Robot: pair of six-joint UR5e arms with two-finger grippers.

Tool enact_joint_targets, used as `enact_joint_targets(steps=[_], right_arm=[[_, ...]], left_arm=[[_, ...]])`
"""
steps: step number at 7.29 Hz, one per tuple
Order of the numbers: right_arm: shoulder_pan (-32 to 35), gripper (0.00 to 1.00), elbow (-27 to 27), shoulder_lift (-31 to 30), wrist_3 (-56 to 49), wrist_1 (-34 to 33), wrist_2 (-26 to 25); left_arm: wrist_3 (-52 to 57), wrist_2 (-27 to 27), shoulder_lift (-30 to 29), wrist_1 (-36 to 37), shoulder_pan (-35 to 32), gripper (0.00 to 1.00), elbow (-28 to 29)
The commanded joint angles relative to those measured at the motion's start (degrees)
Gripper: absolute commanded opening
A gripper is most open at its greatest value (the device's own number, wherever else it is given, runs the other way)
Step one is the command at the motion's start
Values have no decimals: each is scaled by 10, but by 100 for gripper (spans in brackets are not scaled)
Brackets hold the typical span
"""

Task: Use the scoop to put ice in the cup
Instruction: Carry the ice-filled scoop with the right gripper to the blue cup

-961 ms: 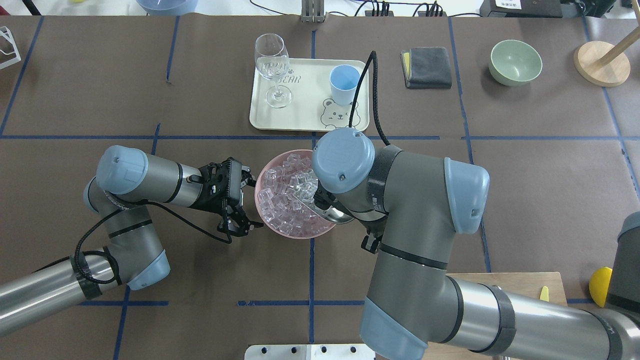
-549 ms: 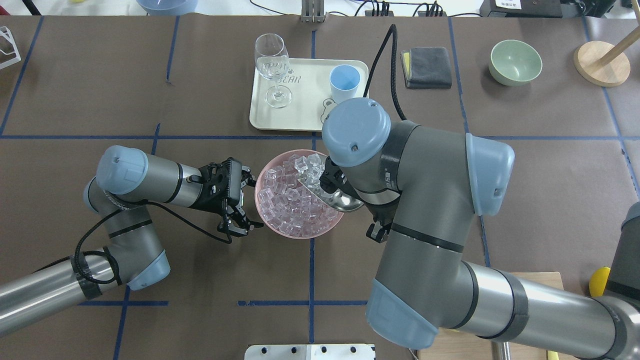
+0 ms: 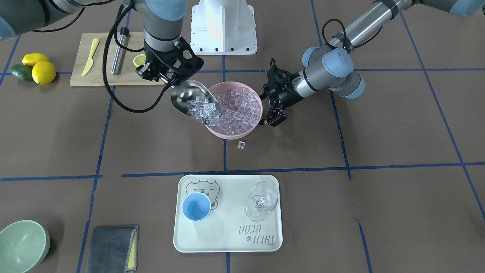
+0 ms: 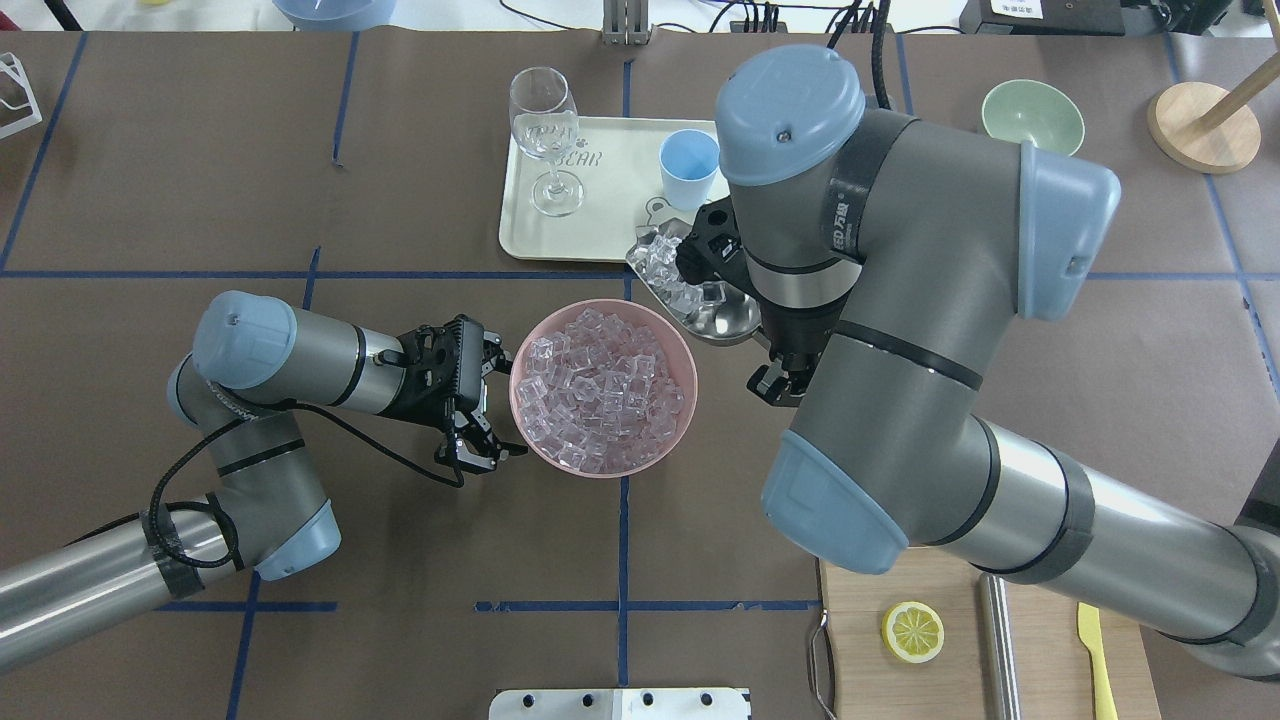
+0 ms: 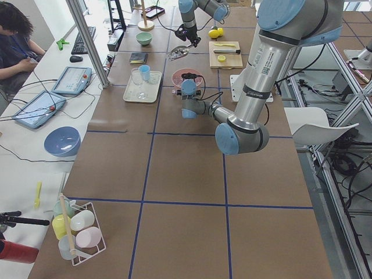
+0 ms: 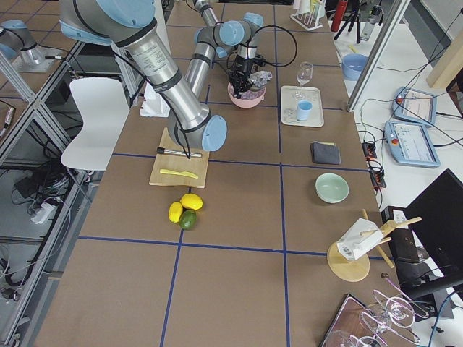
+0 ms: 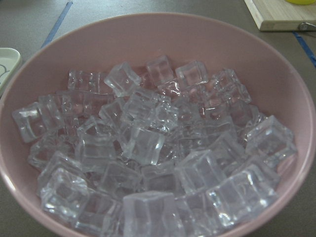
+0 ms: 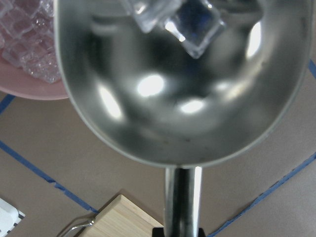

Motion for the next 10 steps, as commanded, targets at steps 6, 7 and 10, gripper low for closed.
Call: enact_joint_targets(steps=[6,7,10], right_arm=[[83,0,-194,53,115,133,87],[90,0,-206,53,116,126,88],[97,0,-323,126,81,70,52]], left_arm=[[0,0,-1,0,0,100,0],[0,0,-1,0,0,100,1],[0,0,-1,0,4,100,1]])
